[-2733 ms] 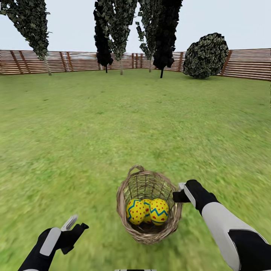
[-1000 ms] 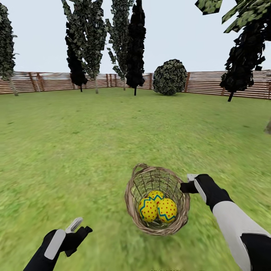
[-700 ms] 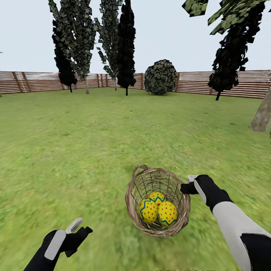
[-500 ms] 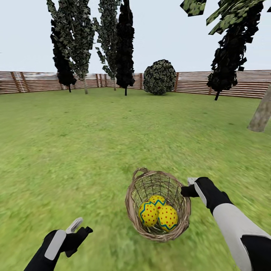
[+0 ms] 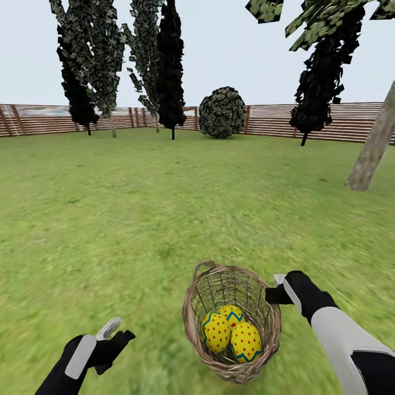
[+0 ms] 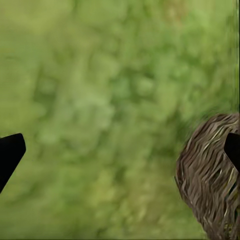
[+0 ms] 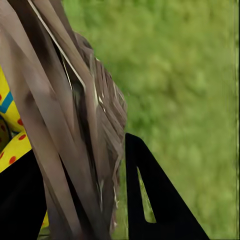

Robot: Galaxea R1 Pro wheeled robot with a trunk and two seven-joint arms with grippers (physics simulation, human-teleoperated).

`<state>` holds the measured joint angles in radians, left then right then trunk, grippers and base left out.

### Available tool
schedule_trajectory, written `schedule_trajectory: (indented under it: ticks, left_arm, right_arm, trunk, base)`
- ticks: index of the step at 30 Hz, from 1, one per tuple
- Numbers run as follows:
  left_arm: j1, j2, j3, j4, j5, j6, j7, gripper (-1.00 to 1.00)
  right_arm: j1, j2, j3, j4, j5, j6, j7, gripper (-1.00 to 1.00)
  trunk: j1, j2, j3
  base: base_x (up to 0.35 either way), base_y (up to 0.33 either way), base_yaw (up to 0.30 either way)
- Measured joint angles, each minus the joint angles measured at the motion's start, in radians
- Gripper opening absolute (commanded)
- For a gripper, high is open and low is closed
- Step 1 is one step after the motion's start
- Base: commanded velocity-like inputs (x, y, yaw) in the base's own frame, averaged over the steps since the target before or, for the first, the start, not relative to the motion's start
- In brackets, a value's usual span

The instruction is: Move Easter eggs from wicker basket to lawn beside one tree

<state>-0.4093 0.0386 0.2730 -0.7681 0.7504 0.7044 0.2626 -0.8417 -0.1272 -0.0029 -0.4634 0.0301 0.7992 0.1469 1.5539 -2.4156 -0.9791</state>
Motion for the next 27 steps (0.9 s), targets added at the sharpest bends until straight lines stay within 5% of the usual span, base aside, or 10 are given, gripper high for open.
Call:
schedule_trajectory:
  ticks: [10,27]
  left_arm:
    - [0.0,0.0,0.0,0.0,0.0,0.0,0.002,1.0]
    - [0.0,0.0,-0.001,0.0,0.0,0.0,0.002,1.0]
  right_arm:
    - [-0.002,-0.001,-0.001,-0.002,-0.005,0.0,0.0,-1.0]
    - [-0.003,-0.003,-0.003,-0.005,-0.011,-0.005,0.004,-1.0]
  trunk:
    - [0.0,0.0,0.0]
    - [0.0,0.0,0.0]
  base:
    - [0.189,-0.28,-0.263]
    - [0.206,-0.28,-0.126]
